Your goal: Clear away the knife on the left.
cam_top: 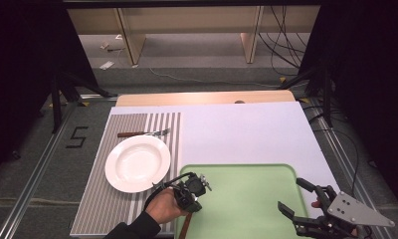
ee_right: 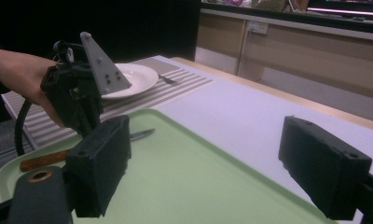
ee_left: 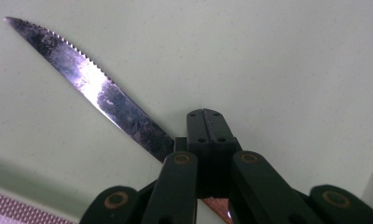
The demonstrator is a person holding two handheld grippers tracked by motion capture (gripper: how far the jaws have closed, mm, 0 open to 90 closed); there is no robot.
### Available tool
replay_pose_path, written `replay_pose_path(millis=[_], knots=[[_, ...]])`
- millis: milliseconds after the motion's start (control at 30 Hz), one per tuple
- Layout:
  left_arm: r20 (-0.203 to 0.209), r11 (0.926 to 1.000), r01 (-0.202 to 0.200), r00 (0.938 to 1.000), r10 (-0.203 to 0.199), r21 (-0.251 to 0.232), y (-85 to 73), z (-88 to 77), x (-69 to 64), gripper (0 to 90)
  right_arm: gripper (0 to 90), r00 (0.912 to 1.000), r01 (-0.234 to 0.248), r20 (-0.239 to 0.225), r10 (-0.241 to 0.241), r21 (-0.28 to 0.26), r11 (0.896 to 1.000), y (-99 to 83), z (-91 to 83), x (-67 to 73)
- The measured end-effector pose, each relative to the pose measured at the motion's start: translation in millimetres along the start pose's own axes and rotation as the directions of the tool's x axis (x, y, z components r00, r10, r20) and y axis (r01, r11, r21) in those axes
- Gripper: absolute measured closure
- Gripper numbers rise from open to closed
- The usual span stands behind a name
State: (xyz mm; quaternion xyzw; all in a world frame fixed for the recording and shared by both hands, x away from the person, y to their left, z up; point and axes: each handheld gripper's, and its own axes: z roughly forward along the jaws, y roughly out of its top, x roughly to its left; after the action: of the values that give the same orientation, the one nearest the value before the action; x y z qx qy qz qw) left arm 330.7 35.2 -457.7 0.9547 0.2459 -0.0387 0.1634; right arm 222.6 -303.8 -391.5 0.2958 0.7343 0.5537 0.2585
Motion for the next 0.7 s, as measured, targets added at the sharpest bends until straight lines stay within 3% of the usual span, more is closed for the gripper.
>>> replay_pose_path(millis=[700], knots=[[0.013,0.9991,0.042,0.9990,-0.042,0.010,-13.8,-5.1,11.0,89.9,17.9,1.0000,-0.003,0.000,0.003,0.002,1.000,0.1,-0.2,-0.4]])
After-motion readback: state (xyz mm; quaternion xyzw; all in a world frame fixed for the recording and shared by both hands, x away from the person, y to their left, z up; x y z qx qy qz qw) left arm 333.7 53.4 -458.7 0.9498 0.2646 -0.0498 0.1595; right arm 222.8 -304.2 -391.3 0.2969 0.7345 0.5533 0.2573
